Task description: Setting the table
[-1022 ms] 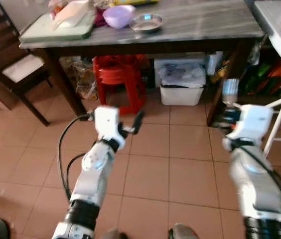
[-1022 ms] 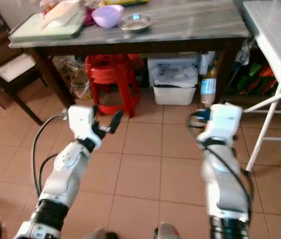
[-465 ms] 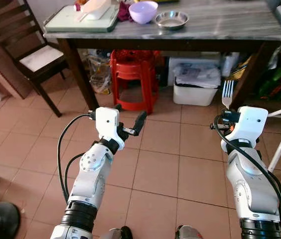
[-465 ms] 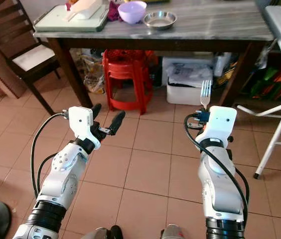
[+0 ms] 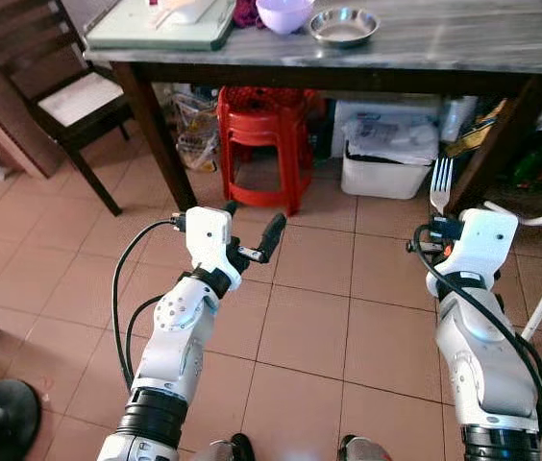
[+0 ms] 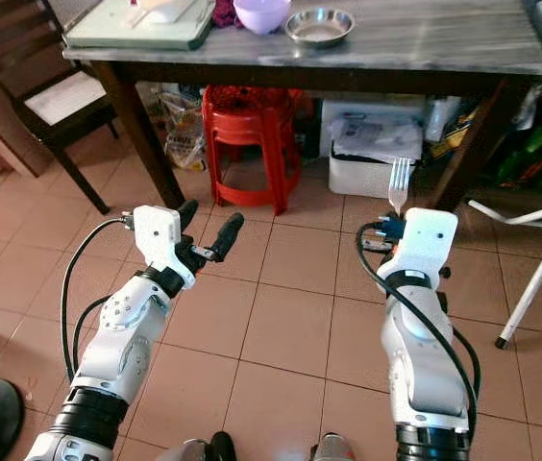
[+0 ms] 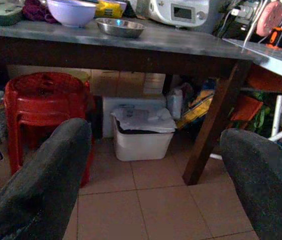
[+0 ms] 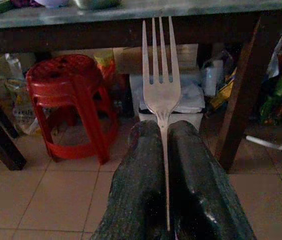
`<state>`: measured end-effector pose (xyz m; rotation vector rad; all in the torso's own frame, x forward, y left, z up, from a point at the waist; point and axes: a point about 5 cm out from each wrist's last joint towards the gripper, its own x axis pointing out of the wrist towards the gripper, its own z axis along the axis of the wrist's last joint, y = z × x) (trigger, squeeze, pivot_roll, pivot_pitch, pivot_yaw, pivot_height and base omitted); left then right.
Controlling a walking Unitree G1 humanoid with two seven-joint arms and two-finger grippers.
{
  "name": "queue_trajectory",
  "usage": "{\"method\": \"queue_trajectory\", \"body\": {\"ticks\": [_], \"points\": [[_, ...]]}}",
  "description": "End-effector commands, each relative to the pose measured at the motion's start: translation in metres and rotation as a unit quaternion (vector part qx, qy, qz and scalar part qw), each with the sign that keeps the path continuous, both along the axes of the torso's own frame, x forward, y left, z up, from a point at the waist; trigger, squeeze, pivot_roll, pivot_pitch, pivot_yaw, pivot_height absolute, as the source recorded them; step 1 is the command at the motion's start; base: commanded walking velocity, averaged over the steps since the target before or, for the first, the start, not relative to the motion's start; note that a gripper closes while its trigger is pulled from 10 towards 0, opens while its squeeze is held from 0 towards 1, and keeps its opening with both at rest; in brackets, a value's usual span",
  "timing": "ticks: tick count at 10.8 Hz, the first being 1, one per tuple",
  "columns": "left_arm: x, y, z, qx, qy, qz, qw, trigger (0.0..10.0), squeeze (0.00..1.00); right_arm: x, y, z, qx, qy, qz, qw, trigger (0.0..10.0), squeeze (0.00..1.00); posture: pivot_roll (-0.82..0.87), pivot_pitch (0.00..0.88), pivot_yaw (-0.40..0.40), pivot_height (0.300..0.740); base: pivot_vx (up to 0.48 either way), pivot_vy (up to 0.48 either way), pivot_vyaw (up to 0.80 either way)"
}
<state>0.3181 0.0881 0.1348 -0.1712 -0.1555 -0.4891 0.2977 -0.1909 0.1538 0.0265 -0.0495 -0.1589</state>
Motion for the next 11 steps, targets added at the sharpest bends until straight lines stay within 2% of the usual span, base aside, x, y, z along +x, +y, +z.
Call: {"method": "queue_trajectory", "body": {"ticks": [1, 6, 8, 9, 11], "points": [[-0.003, 0.001, 0.0, 0.002, -0.001, -0.003, 1.0, 10.0, 0.0, -0.004, 0.001, 0.007, 0.006, -0.021, -0.006, 1.0, 10.0, 0.0, -0.21, 0.163, 0.092, 0.74, 0.27, 0.0, 0.0], [-0.005, 0.002, 0.004, -0.002, -0.006, -0.003, 1.0, 10.0, 0.0, -0.011, 0.002, 0.006, 0.009, -0.024, -0.009, 1.0, 10.0, 0.0, -0.21, 0.166, 0.089, 0.74, 0.274, 0.0, -0.62], [-0.005, 0.003, 0.006, -0.003, -0.009, 0.0, 1.0, 10.0, 0.0, -0.014, 0.003, 0.009, 0.002, -0.038, -0.012, 0.999, 10.0, 0.0, -0.21, 0.166, 0.089, 0.74, 0.276, 0.0, -0.24], [-0.006, 0.006, 0.008, 0.001, -0.016, 0.015, 1.0, 10.0, 0.0, -0.018, 0.0, 0.011, -0.001, -0.048, -0.018, 0.999, 10.0, 0.0, -0.2, 0.164, 0.089, 0.74, 0.281, 0.0, 0.0], [-0.007, 0.029, 0.009, 0.018, -0.027, 0.077, 0.997, 10.0, 0.0, -0.027, -0.004, 0.01, -0.007, -0.056, -0.022, 0.998, 10.0, 0.0, -0.2, 0.162, 0.086, 0.74, 0.274, 0.0, 0.0]]}}
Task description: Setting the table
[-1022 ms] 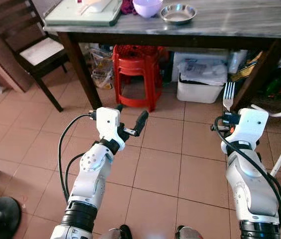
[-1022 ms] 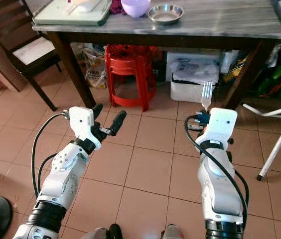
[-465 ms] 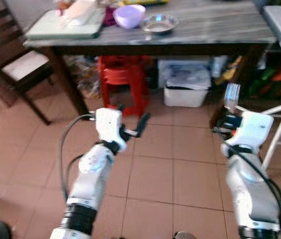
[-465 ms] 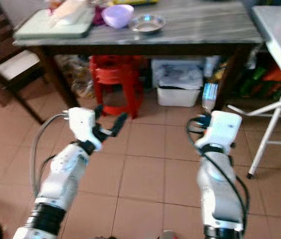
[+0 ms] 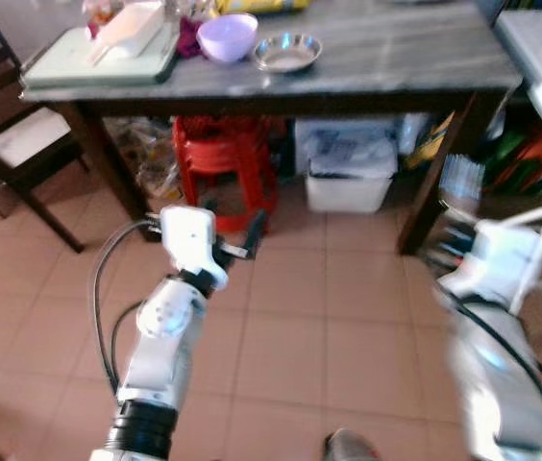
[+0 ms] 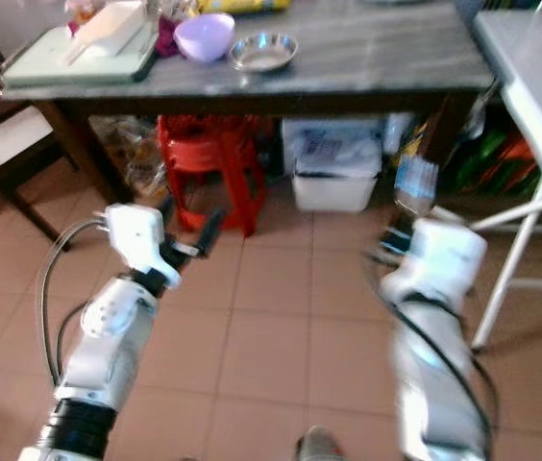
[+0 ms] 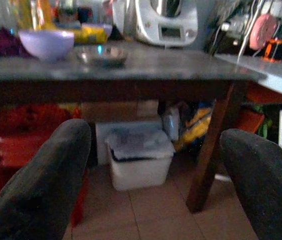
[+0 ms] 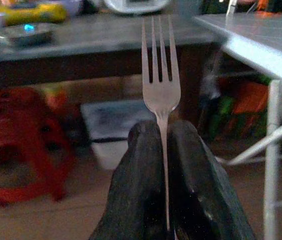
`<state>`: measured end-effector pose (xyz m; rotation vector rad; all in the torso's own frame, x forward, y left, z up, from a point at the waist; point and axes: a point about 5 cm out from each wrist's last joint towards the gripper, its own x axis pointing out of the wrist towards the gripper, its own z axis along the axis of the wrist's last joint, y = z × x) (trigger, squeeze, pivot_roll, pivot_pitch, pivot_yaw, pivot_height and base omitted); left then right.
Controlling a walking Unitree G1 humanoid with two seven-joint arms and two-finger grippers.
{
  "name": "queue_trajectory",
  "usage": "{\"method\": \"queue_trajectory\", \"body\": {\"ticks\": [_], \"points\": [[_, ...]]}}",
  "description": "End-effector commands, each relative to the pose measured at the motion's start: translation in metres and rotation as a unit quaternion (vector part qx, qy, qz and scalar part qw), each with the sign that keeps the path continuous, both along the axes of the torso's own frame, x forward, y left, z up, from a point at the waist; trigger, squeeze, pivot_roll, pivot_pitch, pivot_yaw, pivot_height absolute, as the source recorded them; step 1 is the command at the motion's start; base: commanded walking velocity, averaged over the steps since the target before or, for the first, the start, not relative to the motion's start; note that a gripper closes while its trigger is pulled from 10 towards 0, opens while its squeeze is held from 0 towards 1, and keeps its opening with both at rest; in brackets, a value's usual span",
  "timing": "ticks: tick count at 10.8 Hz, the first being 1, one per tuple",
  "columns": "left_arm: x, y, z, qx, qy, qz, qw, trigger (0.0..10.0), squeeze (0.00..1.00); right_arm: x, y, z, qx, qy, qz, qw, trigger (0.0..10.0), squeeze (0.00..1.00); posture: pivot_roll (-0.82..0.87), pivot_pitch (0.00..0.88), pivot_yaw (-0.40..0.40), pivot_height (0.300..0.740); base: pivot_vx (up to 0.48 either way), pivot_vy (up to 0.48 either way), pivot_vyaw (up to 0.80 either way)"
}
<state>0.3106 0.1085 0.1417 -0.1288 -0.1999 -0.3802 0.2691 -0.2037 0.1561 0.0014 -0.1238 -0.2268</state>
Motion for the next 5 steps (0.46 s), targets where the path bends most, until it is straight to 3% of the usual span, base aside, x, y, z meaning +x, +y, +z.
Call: {"method": "queue_trajectory", "body": {"ticks": [1, 5], "points": [[-0.007, 0.028, -0.004, 0.019, 0.001, 0.038, 0.999, 10.0, 0.0, -0.007, 0.006, 0.006, -0.004, -0.02, 0.013, 1.0, 10.0, 0.0, -0.19, 0.162, 0.085, 0.74, 0.27, 0.0, 0.0], [-0.033, 0.055, -0.021, 0.054, 0.032, 0.056, 0.996, 10.0, 0.0, -0.03, -0.001, -0.01, -0.019, 0.007, 0.013, 1.0, 10.0, 0.0, -0.18, 0.157, 0.092, 0.74, 0.268, 0.0, 0.0]]}}
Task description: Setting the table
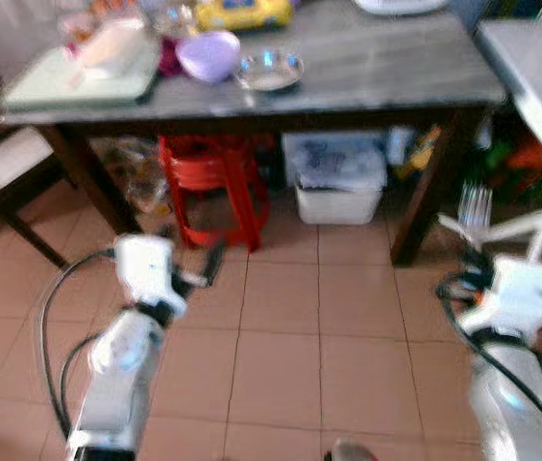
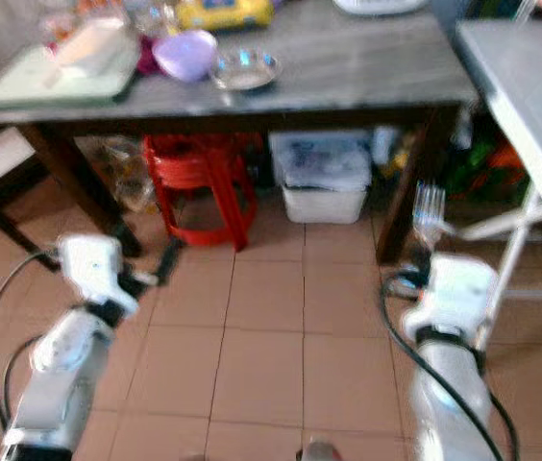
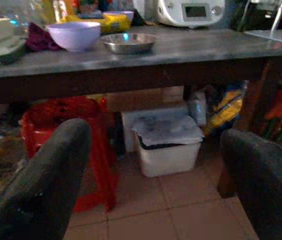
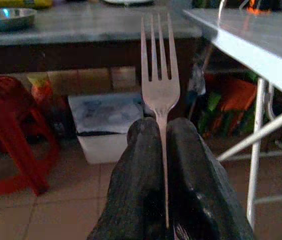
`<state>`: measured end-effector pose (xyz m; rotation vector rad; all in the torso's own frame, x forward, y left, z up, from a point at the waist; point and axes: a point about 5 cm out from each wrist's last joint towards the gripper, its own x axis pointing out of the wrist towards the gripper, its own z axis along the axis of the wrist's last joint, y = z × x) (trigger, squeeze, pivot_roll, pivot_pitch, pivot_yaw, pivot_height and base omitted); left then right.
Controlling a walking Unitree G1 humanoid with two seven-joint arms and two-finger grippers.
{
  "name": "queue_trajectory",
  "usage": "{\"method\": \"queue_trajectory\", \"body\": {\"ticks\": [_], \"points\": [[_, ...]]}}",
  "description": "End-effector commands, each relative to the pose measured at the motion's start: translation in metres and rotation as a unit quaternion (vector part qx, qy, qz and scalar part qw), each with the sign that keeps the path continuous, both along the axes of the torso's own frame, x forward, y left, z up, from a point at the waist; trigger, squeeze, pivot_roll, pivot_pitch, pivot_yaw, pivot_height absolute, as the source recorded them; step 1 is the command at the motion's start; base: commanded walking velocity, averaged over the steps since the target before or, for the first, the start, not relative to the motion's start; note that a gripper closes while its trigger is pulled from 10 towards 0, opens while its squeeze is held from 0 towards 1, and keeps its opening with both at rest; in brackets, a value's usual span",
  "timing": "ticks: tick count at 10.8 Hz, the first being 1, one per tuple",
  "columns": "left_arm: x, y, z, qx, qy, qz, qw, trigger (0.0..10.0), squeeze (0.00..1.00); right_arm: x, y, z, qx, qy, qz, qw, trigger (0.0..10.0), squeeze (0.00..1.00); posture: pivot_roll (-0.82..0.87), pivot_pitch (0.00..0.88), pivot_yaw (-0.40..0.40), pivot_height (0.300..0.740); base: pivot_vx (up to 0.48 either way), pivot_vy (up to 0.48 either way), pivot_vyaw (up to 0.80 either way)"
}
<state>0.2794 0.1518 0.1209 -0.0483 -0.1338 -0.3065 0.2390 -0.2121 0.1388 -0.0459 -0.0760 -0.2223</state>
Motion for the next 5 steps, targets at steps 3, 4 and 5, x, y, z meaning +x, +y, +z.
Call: {"method": "queue_trajectory", "body": {"ticks": [3, 4, 5], "points": [[0.001, 0.003, 0.005, 0.005, 0.002, 0.003, 1.0, 10.0, 0.0, 0.002, 0.015, 0.011, 0.024, -0.03, 0.025, 0.999, 10.0, 0.0, -0.18, 0.161, 0.094, 0.74, 0.274, 0.0, -0.19], [0.001, 0.001, 0.006, 0.003, 0.001, 0.0, 1.0, 10.0, 0.0, 0.002, 0.016, 0.011, 0.026, -0.03, 0.025, 0.999, 10.0, 0.0, -0.17, 0.166, 0.094, 0.74, 0.277, 0.0, -0.8], [-0.002, 0.0, 0.005, 0.002, 0.004, -0.002, 1.0, 10.0, 0.0, 0.002, 0.018, 0.011, 0.027, -0.029, 0.027, 0.999, 10.0, 0.0, -0.17, 0.173, 0.093, 0.74, 0.277, 0.0, -0.8]]}}
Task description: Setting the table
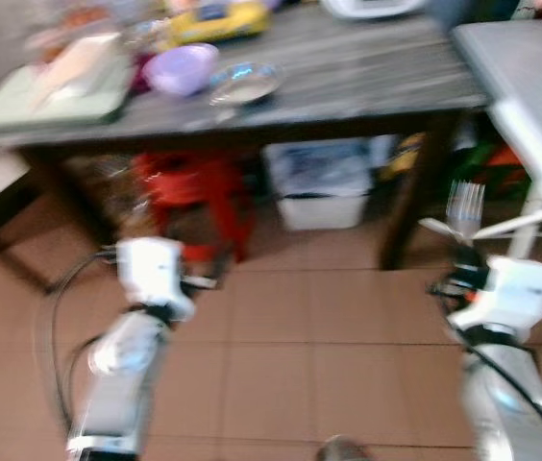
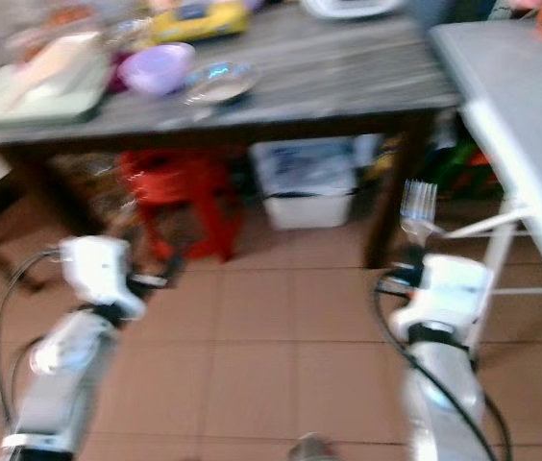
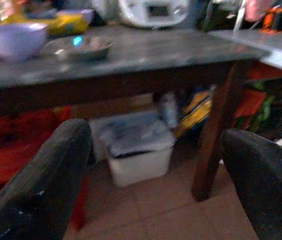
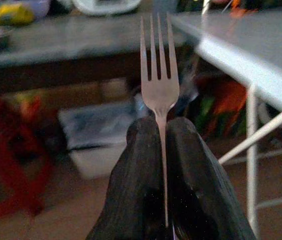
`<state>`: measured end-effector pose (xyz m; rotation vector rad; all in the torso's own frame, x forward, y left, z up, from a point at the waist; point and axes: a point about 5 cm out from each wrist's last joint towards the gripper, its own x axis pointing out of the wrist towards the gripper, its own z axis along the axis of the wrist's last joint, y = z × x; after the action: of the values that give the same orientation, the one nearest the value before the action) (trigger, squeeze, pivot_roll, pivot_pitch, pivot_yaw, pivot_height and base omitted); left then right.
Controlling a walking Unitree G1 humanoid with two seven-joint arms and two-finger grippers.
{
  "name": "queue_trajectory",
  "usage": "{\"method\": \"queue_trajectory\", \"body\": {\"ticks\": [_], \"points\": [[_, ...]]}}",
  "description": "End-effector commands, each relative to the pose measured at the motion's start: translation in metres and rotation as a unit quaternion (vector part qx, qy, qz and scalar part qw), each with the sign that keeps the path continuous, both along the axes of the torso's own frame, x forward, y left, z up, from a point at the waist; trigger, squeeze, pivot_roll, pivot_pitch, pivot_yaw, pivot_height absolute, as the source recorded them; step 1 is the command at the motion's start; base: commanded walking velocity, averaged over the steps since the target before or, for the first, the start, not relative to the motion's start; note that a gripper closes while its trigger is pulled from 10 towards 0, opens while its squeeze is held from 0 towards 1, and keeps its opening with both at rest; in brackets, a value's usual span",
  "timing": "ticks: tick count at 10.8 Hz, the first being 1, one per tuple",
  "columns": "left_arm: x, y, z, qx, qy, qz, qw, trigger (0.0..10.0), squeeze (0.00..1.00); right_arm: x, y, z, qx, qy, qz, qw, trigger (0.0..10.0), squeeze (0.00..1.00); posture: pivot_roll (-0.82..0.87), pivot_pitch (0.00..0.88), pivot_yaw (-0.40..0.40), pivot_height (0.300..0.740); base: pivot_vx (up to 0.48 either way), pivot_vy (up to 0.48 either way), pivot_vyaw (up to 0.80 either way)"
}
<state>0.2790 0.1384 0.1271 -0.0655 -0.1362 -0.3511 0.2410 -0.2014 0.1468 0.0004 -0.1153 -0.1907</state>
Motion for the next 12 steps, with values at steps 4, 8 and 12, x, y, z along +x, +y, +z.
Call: {"method": "queue_trajectory", "body": {"ticks": [4, 8, 12], "points": [[-0.0007, 0.0122, 0.0006, 0.008, 0.007, 0.019, 1.0, 10.0, 0.0, 0.0008, 0.0096, 0.0029, 0.007, -0.009, 0.014, 1.0, 10.0, 0.0, -0.17, 0.176, 0.092, 0.74, 0.277, 0.0, -0.28], [0.0018, 0.007, 0.003, 0.002, 0.008, 0.013, 1.0, 10.0, 0.0, 0.0029, 0.0129, 0.0065, -0.016, -0.016, 0.024, 0.999, 10.0, 0.0, -0.18, 0.178, 0.094, 0.74, 0.281, 0.0, 0.5], [0.0019, 0.0042, 0.003, 0.003, 0.009, 0.007, 1.0, 10.0, 0.0, 0.0041, 0.0122, 0.0066, -0.014, -0.016, 0.023, 1.0, 10.0, 0.0, -0.18, 0.182, 0.09, 0.74, 0.281, 0.0, 0.2]]}}
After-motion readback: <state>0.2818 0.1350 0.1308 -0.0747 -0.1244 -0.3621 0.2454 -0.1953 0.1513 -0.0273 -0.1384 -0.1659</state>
